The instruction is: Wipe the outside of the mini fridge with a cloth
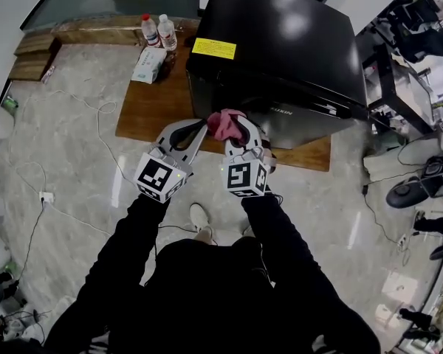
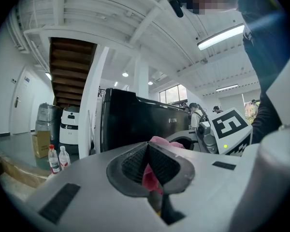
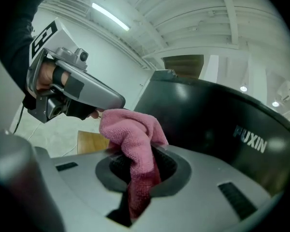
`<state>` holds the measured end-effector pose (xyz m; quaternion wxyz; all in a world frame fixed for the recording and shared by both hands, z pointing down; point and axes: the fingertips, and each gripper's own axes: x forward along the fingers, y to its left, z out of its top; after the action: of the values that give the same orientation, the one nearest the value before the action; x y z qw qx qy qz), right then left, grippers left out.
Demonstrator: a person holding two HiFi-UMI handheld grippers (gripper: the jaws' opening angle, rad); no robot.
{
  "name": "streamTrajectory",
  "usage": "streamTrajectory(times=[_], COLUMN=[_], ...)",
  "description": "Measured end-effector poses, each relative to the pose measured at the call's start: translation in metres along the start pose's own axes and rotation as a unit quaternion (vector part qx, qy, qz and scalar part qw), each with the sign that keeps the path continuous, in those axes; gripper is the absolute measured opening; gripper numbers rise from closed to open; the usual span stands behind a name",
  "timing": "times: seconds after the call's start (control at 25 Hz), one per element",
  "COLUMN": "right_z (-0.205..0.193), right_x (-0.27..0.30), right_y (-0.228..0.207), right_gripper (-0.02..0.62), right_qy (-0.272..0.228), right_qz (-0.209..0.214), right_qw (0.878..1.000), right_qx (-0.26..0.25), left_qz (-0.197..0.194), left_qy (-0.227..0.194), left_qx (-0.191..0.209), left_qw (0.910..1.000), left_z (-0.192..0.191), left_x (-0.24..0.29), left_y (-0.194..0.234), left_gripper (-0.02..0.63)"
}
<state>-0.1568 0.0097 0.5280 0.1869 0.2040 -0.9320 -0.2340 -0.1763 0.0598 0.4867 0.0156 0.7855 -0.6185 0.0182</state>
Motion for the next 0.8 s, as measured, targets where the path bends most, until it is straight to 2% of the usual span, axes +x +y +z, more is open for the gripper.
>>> streamTrajectory(times=[0.48,0.64,0.8], right_z=[-0.092,-0.116,-0.147], right_x=[0.028,0.035,0.046], right_y=[0.051,0.065,0.083], right_gripper=[0.058,0.058,0.058], right_qy=[0.071,0.083,0.110], right_qz=[0.054,0.071,0.094], right_qw=[0.996,0.993,0.988], right_qx=[0.020,0.039,0.044], left_qz=[-0.004,-0.005,0.008], left_qy=[0.047,0.078,0.113], left_qx=[-0.063,-0.068,-0.093], left_qw=[0.9969,0.9947,0.9891], left_z=[-0.100,-0.136,-0.180], left_x=[0.023,0.032,0.038], left_y=[0.007,0.007,0.011], left_gripper=[0.006,0.006,0.006])
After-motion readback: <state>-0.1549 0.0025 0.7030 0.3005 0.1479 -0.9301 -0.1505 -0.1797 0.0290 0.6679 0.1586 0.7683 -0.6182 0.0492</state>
